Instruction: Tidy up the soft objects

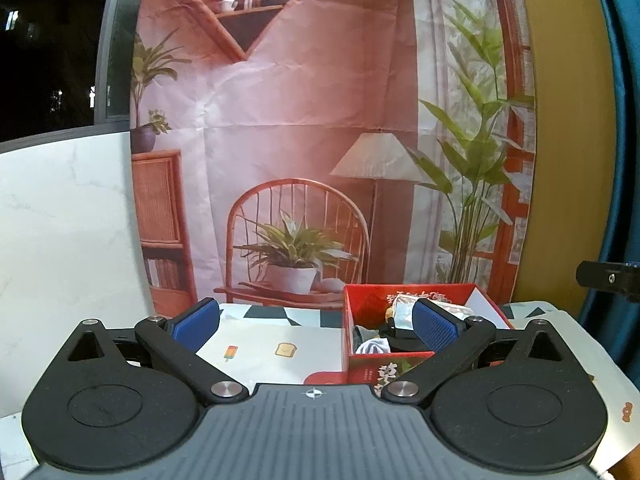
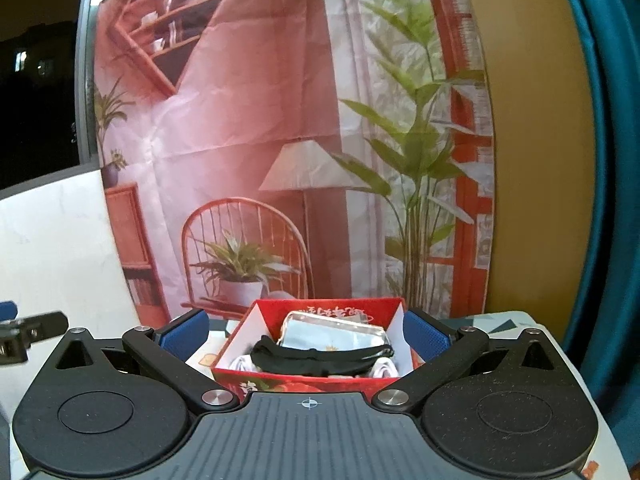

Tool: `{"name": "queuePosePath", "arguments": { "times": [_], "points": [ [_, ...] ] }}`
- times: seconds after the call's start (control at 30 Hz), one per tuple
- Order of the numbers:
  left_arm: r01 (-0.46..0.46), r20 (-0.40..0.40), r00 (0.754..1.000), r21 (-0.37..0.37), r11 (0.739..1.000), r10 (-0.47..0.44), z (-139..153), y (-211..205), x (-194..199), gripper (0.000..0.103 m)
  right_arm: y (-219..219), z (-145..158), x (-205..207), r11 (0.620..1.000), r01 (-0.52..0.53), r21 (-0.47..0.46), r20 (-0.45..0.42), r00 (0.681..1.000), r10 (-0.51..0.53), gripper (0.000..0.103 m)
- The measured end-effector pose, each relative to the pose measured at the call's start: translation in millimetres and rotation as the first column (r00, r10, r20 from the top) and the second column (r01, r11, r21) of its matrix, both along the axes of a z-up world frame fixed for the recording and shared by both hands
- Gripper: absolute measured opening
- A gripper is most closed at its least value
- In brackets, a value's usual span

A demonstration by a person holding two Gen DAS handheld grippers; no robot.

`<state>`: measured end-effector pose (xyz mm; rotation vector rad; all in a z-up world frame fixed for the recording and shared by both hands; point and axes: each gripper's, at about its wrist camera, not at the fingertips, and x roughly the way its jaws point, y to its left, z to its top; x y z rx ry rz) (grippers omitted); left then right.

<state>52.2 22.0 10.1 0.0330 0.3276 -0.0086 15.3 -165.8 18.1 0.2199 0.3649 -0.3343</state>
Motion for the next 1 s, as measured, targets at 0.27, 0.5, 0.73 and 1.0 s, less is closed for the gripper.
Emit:
{"name": "queuePosePath", "arguments": {
  "times": [0.27,0.5,0.73,1.0],
  "points": [
    [-0.009,0.003,1.000,0.001,1.000,0.009,1.7,-1.0,-5.4,0.103,0.8,7.2,-19.6,1.000,0.018,0.006,-0.001,1.000,-0.018,0.103],
    [-0.016,0.025,1.000,0.028,0.999,0.015,3.5,-3.3,-9.2,0.103,-1.7,7.2,-22.8,0.999,0.035,0.003,-0.005,0.999,-0.035,0.103],
    [-0.023,0.037,0.999,0.023,0.999,0.022,5.4,1.1,-11.8,0.103,1.7,7.0,-25.3,0.999,0.041,-0.023,-0.013,0.999,-0.041,0.103],
    [-0.030,0.042,0.999,0.011,0.999,0.030,7.4,2.1,-13.5,0.103,6.6,6.9,-23.4,0.998,0.041,-0.050,-0.026,0.999,-0.043,0.103]
  ]
}}
